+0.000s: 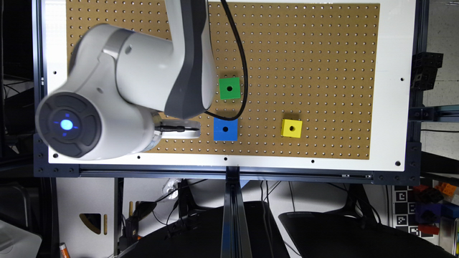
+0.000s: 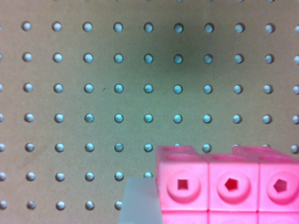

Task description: Pick up pink block.

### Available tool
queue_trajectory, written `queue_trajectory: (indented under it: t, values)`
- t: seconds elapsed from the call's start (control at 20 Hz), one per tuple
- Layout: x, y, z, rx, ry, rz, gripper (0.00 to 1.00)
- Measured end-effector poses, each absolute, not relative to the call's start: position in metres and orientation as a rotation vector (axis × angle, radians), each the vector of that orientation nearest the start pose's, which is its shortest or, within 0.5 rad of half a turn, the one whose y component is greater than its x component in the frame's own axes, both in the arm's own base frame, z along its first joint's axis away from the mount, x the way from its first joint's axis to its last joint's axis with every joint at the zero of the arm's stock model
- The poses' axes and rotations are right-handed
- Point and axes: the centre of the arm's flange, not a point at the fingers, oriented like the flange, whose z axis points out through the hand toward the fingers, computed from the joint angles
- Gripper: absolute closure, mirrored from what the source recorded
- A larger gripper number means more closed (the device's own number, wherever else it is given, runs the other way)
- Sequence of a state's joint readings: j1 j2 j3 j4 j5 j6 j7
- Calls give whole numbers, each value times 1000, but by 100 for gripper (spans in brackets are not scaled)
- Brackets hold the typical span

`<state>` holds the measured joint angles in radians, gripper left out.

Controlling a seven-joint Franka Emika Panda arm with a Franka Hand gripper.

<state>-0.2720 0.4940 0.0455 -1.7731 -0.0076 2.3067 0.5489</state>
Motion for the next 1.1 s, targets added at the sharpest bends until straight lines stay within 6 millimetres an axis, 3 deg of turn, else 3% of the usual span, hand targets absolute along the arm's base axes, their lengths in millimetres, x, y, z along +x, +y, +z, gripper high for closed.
queue_trajectory:
  t: [0.3,0.5,0.8,1.1]
  values:
    - [638,-150,339,-2890,1180,-70,100]
    - [638,-150,341,-2890,1180,-70,100]
    - [635,-149,361,-2889,1179,-93,100]
    - [635,-149,362,-2889,1179,-94,100]
